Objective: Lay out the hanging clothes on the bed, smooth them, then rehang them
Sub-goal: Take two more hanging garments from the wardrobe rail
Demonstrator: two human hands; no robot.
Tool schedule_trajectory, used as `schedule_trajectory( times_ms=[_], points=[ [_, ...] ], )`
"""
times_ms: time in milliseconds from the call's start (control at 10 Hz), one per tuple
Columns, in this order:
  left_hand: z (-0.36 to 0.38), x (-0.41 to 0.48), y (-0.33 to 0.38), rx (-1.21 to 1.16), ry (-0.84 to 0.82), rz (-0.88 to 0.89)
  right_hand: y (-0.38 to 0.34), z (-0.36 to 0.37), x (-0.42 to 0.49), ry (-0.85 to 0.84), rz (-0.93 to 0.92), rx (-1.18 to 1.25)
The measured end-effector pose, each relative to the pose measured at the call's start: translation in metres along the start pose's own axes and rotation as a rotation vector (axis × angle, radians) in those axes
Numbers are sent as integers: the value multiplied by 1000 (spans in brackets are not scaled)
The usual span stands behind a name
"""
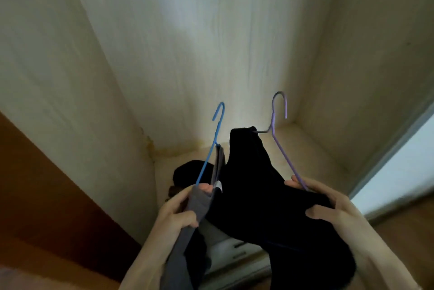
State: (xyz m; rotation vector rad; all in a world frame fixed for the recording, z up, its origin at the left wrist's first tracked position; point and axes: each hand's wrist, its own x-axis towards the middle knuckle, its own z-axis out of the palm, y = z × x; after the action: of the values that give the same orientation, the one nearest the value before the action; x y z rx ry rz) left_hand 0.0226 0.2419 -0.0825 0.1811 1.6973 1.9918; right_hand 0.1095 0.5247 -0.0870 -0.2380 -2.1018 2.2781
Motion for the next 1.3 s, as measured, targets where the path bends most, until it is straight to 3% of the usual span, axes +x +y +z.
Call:
schedule_trajectory(
  times_ms=[100,300,400,700,1100,1300],
  points=[
    [12,8,7,66,-100,-10,-2,-9,-27,99,10,65],
    [38,41,15,358,-274,70,-1,7,-92,467,7,108],
    [36,47,9,243,-378,78,3,36,-113,632,-17,107],
    [24,-33,5,154,-842,24,25,191,-202,1121,-1,99],
    [2,-174,-25,327,-1401,-252,51,389,-348,1711,86,266],
    [-32,-289,-39,415,-1684,-173,65,518,-443,1933,-37,320]
  ],
)
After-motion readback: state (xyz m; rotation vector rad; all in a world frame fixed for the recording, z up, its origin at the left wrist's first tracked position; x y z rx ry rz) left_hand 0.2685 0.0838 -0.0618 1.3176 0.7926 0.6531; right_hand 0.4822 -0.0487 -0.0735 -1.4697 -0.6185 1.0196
